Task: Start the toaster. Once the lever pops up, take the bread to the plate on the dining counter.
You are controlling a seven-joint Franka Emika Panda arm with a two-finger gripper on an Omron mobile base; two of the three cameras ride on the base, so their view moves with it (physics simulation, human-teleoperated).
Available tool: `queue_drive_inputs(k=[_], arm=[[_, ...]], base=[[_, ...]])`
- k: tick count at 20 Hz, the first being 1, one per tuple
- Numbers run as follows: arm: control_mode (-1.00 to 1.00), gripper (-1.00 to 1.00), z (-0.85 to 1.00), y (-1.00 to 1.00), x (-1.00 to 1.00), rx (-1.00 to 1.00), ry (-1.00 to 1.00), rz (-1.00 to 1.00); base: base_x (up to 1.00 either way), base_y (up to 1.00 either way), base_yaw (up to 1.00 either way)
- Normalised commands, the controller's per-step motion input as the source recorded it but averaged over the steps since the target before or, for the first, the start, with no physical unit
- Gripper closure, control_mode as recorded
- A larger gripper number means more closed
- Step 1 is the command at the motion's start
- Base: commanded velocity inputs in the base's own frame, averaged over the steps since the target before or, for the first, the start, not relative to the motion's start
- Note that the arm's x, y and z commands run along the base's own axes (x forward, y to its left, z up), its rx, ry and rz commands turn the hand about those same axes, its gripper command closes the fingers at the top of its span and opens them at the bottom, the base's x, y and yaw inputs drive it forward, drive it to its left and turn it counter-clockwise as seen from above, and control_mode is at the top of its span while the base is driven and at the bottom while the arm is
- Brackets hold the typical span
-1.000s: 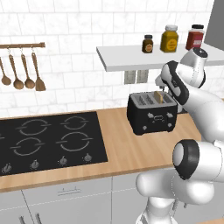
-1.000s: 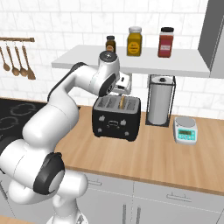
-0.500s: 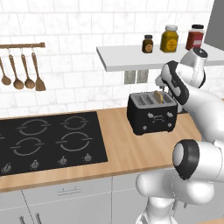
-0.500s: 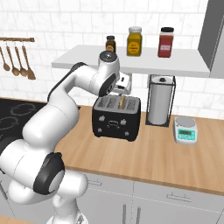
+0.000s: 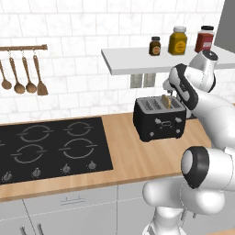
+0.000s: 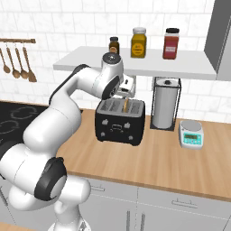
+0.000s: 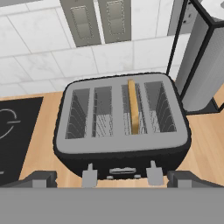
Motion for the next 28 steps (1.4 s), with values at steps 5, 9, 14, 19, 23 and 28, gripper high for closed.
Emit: queue_drive_inputs(k=[5,9,14,19,23,28], arm=[[-1.00,-1.00,0.00,0.00,0.00,0.00,0.00,0.00],[-1.00,-1.00,0.00,0.00,-0.02,0.00,0.00,0.00],[-1.00,-1.00,0.00,0.00,-0.15,0.00,0.00,0.00],[-1.00,-1.00,-0.12,-0.29,-0.05,0.00,0.00,0.00],[-1.00,-1.00,-0.27,-0.27,0.00,0.00,0.00,0.00],[-1.00,-1.00,-0.46,-0.06,0.00,0.00,0.00,0.00]], base=[[0.00,0.00,0.00],[0.00,0.00,0.00],[0.00,0.00,0.00],[0.00,0.00,0.00],[0.00,0.00,0.00],[0.00,0.00,0.00]])
